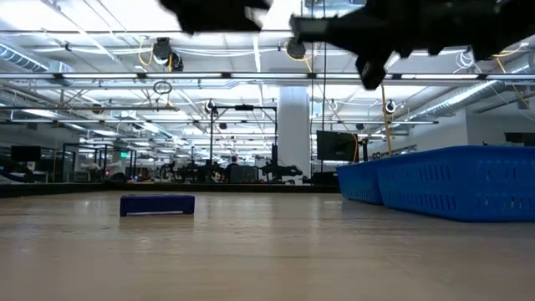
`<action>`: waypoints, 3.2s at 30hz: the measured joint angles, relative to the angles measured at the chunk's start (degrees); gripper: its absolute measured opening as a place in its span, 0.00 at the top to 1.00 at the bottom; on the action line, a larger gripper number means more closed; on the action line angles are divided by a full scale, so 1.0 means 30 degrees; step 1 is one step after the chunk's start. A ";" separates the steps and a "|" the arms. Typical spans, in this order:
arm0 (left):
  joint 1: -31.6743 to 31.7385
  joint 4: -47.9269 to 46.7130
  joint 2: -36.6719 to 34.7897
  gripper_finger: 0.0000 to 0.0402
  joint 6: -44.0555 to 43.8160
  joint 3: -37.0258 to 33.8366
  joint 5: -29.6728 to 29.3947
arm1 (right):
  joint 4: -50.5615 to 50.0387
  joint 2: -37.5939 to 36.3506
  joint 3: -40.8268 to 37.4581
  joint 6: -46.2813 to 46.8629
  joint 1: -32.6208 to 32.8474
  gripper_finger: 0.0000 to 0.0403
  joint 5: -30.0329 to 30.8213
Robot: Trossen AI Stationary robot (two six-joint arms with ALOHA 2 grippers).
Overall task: Pick & Place Office items
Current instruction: Put the black digital timer into the bottom blue bin, then put the dark blue digital timer into the bottom blue bin
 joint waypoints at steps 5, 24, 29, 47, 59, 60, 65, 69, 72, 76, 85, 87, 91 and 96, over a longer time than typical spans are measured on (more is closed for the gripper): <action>0.0865 0.5756 -0.0154 0.35 -0.0549 -0.3690 0.0757 | -0.5569 -0.3852 0.0490 0.0431 0.1145 0.86 0.0659; 0.2314 0.8441 -0.0140 0.35 -0.2557 -0.6049 0.1272 | -2.8447 -0.5888 0.4896 0.7929 0.3872 0.86 0.3427; 0.2504 0.8433 -0.0140 0.37 -0.2705 -0.6049 0.1272 | -2.8503 -0.4412 0.4896 0.7635 0.3848 0.86 0.2720; 0.2506 0.8419 -0.0138 0.35 -0.3090 -0.6042 0.1309 | -2.8851 -0.0611 0.4888 0.7603 0.3829 0.85 0.2333; 0.2504 0.8412 -0.0133 0.37 -0.3825 -0.6042 0.1309 | -2.7885 -0.0355 0.4888 0.7572 0.3829 0.71 0.1959; 0.2504 0.8412 -0.0133 0.37 -0.3936 -0.6042 0.1309 | -2.7608 -0.0349 0.4888 0.7532 0.3829 0.70 0.1960; 0.2504 0.8397 -0.0133 0.34 -0.4106 -0.6034 0.1309 | -2.5947 -0.0357 0.4888 0.6531 0.3829 0.67 0.1954; 0.2504 0.8390 -0.0133 0.33 -0.4103 -0.6034 0.1303 | -2.3601 -0.0357 0.4883 0.6365 0.3829 0.67 0.1954; 0.2504 0.8390 -0.0133 0.35 -0.4103 -0.6034 0.1301 | -2.1501 -0.0360 0.4881 0.5277 0.3829 0.68 0.1918; 0.2504 0.8375 -0.0133 0.37 -0.4467 -0.6034 0.1311 | -1.9112 -0.0364 0.4881 0.3421 0.3836 0.68 0.1925; 0.2416 0.5558 -0.0133 0.37 -0.6823 -0.6020 0.7601 | -1.3251 -0.0364 0.4874 -0.1519 0.3836 0.68 0.2085; 0.2319 0.4032 -0.0132 0.36 -0.7609 -0.5906 0.7861 | -1.2383 -0.0364 0.4874 -0.2499 0.3836 0.68 0.2100; 0.2056 0.0453 -0.0118 0.36 -0.8202 -0.5158 0.7740 | -1.1619 -0.0364 0.4869 -0.3776 0.3836 0.68 0.2129; 0.1788 -0.1452 -0.0118 0.36 -0.7943 -0.4441 0.7740 | -0.8724 -0.0370 0.4047 -0.5006 0.3836 0.69 0.1986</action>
